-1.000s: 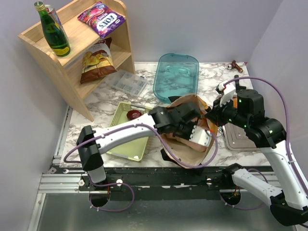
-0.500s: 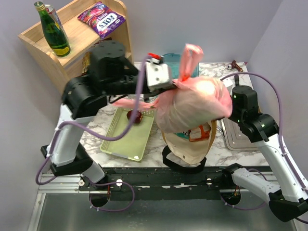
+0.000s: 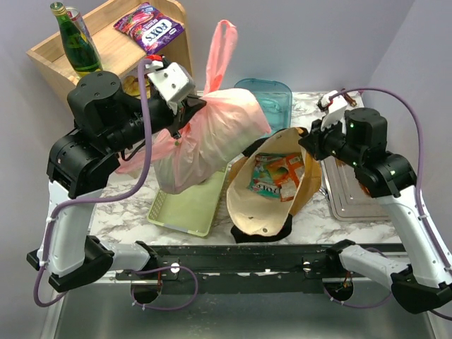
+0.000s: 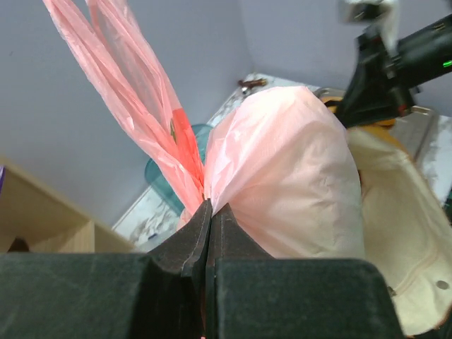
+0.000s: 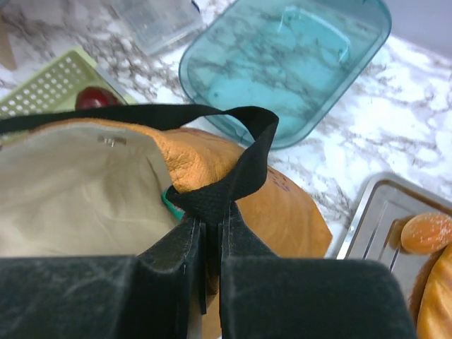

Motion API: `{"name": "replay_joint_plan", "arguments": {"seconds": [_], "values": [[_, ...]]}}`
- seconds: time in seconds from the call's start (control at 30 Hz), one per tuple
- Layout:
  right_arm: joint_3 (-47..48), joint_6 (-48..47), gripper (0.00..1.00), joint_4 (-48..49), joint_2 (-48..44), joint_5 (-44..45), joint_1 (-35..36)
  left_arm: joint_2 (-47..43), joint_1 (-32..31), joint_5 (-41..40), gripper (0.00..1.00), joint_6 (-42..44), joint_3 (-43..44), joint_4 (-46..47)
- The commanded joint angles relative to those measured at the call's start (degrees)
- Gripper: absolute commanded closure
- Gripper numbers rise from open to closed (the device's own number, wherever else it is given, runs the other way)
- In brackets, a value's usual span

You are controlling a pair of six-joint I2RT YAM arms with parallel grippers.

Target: Untie the knot of the grocery bags and take out the mixed food

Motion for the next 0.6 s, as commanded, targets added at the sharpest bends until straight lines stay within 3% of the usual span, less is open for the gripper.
{"name": "replay_joint_plan", "arguments": {"seconds": [0.0,0.2,0.3,0.57], "values": [[8.41,1.04,0.99,8.72,-0.38,-0.31,-0.19,-2.84,4.87,-6.37,1.00,-3.08,-4.78,7.24],[18.71,2.17,0.99,10.21,2.35,3.09,-0.18,-5.92,6.44,-3.42,1.00,-3.53,-13.49,9.06],[24.50,0.36,0.99,11.28,5.44,10.70,-0.22,-6.67,6.51,-1.90,1.00,-3.89,-16.34,9.43],[24.80,-11.55,0.99,24.63,10.11,24.42,-0.18,-7.04,6.47,4.90,1.00,-3.06,-21.28,9.11]]}}
